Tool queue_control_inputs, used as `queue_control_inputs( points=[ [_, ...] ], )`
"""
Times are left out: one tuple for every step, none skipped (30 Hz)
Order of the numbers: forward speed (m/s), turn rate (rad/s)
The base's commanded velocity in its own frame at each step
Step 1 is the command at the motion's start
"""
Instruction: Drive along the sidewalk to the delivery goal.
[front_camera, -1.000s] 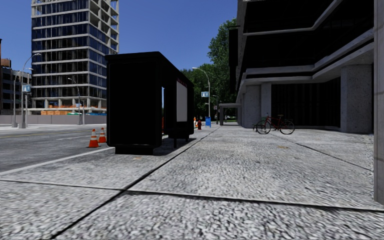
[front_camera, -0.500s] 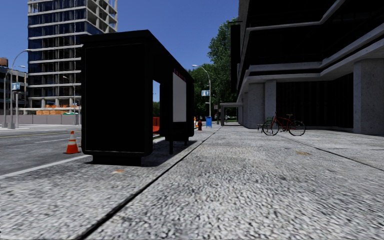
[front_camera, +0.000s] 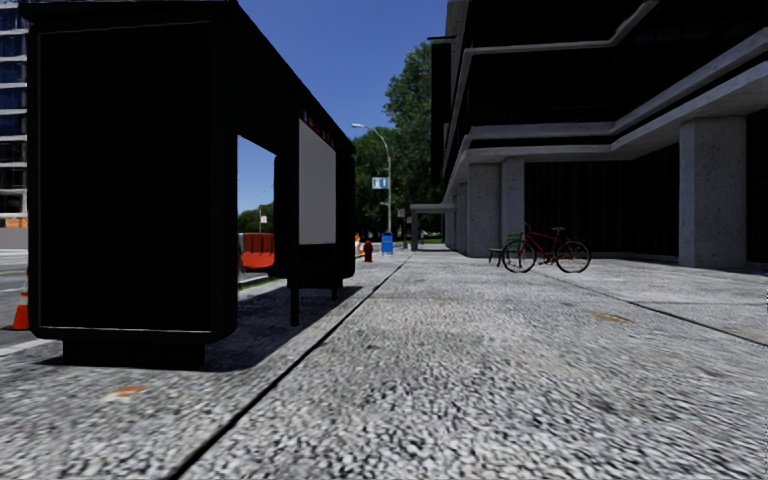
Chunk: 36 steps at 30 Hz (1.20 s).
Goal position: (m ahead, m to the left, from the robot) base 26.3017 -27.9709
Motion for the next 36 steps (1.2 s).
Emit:
queue_control_inputs(
  points=[
    [1.57,-0.33],
    [1.57,-0.33],
    [1.58,-0.33],
    [1.59,-0.33],
    [1.59,-0.33],
    [1.59,-0.33],
    [1.59,-0.33],
    [1.59,-0.34],
    [1.59,-0.34],
    [1.59,-0.34],
    [1.60,-0.36],
    [1.60,-0.42],
    [1.60,-0.44],
    [1.60,-0.44],
    [1.60,-0.46],
    [1.60,-0.47],
    [1.60,-0.52],
    [1.60,-0.52],
    [1.60,-0.58],
    [1.60,-0.60],
    [1.60,-0.60],
    [1.60,-0.60],
    [1.60,-0.60],
    [1.60,-0.60],
    [1.60,-0.60],
    [1.60,-0.60],
    [1.60,-0.60],
    [1.63,-0.60],
    [1.66,-0.60],
    [1.66,-0.60],
    [1.70,-0.60],
    [1.73,-0.60],
    [1.76,-0.60],
    [1.76,-0.60],
    [1.82,-0.60],
    [1.87,-0.60]
  ],
)
